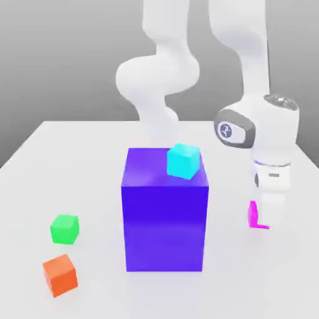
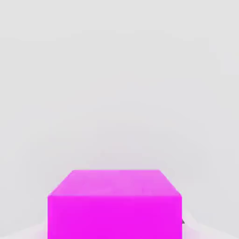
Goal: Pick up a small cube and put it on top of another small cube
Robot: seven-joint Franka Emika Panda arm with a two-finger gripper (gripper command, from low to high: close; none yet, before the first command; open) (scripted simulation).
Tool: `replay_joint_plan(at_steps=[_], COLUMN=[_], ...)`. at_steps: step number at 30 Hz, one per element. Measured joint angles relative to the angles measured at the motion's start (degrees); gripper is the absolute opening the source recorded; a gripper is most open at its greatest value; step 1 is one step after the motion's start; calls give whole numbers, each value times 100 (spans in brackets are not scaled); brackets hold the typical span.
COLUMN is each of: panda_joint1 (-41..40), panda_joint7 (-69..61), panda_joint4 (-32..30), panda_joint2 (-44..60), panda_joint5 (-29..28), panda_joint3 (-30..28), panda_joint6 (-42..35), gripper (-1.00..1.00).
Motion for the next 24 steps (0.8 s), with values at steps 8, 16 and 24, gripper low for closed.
replay_joint_plan(at_steps=[8,16,24], panda_joint1=[-892,-1985,-3427], panda_joint7=[-1208,-2369,-2179], panda_joint4=[1091,2394,2017], panda_joint2=[-155,-82,-610], panda_joint5=[-1362,-3050,-3323], panda_joint3=[-492,-1093,-2335], panda_joint6=[-1118,-2211,-2292], gripper=[-100,-100,-100])
